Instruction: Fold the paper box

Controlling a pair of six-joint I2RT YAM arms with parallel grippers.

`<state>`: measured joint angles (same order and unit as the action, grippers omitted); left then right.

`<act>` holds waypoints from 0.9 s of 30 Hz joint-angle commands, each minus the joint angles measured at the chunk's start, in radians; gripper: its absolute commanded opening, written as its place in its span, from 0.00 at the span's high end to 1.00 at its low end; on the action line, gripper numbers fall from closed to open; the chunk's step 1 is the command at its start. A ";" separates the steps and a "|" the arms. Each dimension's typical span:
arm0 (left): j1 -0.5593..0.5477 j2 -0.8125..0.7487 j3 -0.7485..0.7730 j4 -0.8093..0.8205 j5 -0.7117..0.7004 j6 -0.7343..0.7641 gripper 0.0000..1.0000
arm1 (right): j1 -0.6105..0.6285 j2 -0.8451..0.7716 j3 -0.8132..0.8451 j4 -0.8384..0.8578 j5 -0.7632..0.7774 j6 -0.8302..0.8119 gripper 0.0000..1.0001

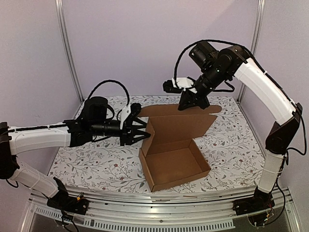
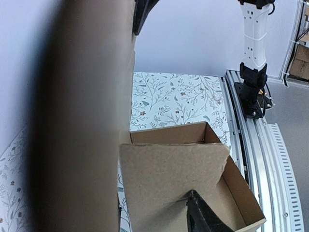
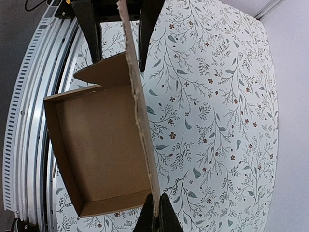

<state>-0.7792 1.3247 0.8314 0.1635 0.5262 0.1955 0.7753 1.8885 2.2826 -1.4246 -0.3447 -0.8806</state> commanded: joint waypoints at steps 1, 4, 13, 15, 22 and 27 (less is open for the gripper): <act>-0.024 0.062 -0.022 0.145 -0.017 -0.029 0.53 | 0.020 -0.021 0.043 -0.242 -0.206 -0.009 1.00; -0.024 0.083 -0.059 0.249 -0.013 -0.050 0.49 | 0.019 -0.019 0.064 -0.278 -0.229 -0.023 1.00; -0.022 0.116 -0.112 0.395 0.010 -0.079 0.53 | 0.012 -0.049 0.075 -0.310 -0.263 -0.044 1.00; -0.022 0.102 -0.142 0.462 -0.009 -0.089 0.44 | 0.011 -0.053 0.075 -0.315 -0.267 -0.044 1.00; -0.009 0.072 -0.160 0.478 -0.014 -0.077 0.45 | 0.009 -0.046 0.072 -0.353 -0.283 -0.054 1.00; -0.005 0.071 -0.205 0.575 -0.072 -0.104 0.37 | 0.005 -0.064 0.077 -0.349 -0.297 -0.048 1.00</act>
<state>-0.7826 1.3987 0.6701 0.6365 0.5343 0.1188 0.7582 1.8854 2.3199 -1.4303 -0.4698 -0.9443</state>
